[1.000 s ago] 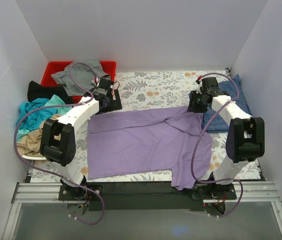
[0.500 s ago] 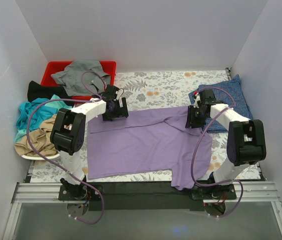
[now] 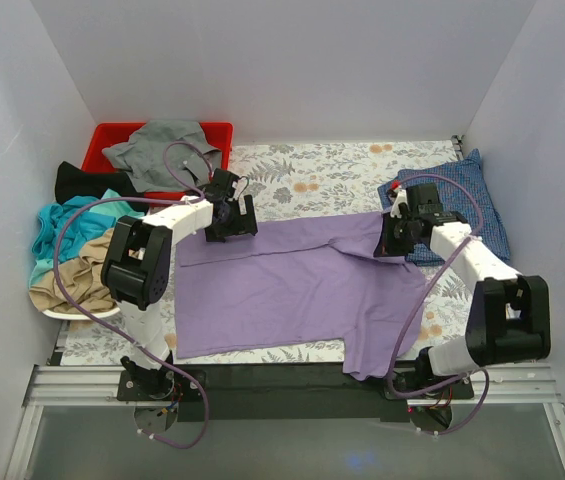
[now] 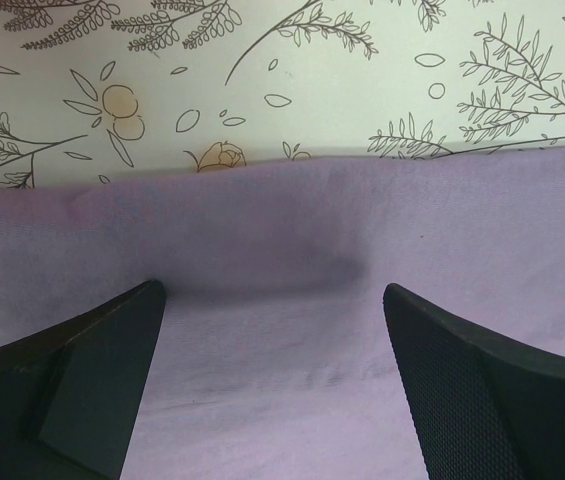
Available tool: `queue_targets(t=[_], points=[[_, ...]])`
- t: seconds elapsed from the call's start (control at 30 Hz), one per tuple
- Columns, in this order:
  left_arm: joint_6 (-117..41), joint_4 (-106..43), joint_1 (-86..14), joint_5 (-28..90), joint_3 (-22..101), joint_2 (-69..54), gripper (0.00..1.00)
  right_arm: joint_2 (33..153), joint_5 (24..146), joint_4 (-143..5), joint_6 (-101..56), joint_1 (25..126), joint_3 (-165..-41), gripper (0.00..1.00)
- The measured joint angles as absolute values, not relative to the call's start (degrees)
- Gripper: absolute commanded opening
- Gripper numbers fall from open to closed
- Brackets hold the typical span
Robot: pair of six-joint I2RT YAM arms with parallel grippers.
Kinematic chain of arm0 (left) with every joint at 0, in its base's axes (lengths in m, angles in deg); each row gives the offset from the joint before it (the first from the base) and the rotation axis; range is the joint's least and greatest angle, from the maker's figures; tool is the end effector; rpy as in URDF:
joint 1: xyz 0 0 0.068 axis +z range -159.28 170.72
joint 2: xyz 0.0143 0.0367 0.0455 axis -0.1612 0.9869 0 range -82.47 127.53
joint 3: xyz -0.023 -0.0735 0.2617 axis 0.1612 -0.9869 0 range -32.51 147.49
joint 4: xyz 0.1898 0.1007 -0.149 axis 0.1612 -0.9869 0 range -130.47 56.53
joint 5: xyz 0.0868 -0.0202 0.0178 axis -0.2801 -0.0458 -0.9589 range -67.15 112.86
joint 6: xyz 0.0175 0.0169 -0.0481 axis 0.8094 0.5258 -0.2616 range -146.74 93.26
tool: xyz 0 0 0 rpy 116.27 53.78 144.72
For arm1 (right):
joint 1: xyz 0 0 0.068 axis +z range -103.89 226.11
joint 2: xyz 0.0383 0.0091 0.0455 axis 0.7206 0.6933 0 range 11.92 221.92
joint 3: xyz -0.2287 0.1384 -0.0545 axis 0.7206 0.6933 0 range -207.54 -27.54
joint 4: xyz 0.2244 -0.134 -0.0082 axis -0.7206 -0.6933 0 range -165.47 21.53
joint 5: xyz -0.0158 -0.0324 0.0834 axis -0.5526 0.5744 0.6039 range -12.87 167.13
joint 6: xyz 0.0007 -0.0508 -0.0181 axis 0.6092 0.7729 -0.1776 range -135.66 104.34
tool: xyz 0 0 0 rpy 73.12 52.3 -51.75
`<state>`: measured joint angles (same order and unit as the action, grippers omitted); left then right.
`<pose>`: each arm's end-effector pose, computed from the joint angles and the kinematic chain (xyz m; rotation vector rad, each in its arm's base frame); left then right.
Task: Fold and stack the t-shirts
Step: Fold the tshirt
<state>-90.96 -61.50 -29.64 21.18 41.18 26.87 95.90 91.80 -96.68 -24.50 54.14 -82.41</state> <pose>0.3661 -0.1348 0.1703 -1.0374 2.5515 -0.4034 0.2900 0.0501 0.2180 -0.0793 2.5813 0.4396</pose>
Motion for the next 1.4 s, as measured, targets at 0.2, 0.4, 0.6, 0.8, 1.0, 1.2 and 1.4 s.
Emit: queue_targets(t=[0.2, 0.4, 0.6, 0.8, 1.0, 1.2, 1.4], points=[[-90.6, -63.3, -29.6, 20.5, 43.0, 28.0, 0.91, 89.8, 91.0, -100.6, -26.3, 56.5, -77.4, 0.41], [-90.4, -64.5, -29.7, 19.7, 44.0, 28.7, 0.91, 85.4, 88.7, -106.1, -29.3, 58.8, -71.1, 0.54], [-90.1, -65.0, -29.6, 19.0, 44.1, 28.7, 0.91, 81.7, 84.4, -103.9, -30.5, 59.0, -74.9, 0.54], [-89.9, -65.5, -29.6, 19.0, 44.3, 28.7, 0.91, 94.5, 81.4, -96.8, -30.5, 59.0, -84.9, 0.53], [-89.6, -65.6, -29.6, 19.0, 44.3, 28.7, 0.91, 106.8, 77.3, -92.5, -30.2, 59.0, -89.2, 0.52], [-89.4, -65.7, -29.6, 19.0, 44.3, 28.7, 0.91, 110.0, 74.2, -90.9, -29.1, 59.4, -90.1, 0.52], [-89.1, -65.8, -29.6, 19.0, 44.3, 28.7, 0.91, 111.7, 73.1, -89.8, -28.0, 61.1, -91.6, 0.52]])
